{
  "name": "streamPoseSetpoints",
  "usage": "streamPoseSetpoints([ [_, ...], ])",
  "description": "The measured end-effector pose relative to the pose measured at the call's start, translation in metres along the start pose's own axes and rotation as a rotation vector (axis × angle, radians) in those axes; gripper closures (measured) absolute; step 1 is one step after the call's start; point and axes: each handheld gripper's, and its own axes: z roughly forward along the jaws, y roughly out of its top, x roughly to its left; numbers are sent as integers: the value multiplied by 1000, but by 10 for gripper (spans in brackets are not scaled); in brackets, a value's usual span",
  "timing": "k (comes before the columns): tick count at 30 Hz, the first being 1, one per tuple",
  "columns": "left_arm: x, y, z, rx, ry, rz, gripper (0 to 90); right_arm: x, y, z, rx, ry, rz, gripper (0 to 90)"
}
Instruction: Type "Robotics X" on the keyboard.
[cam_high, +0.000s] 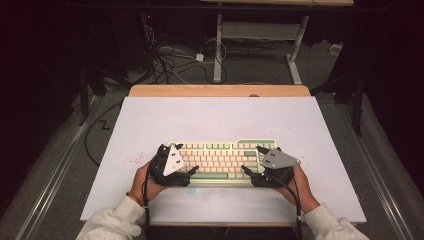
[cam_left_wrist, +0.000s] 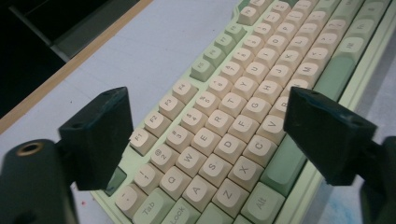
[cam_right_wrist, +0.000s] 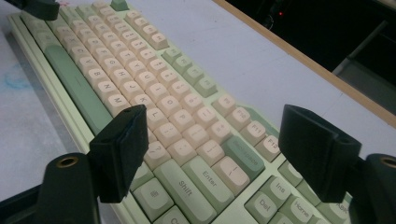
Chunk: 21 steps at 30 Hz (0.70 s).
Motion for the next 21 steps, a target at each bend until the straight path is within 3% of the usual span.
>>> streamPoseSetpoints([
  [6,1,-1,-8,-29,15,-1,148,-3,2,-7,-27,-17,11,161],
  [21,-2,-10,-27,-39,63,45,148,-9,-4,-34,-70,-36,26,165],
])
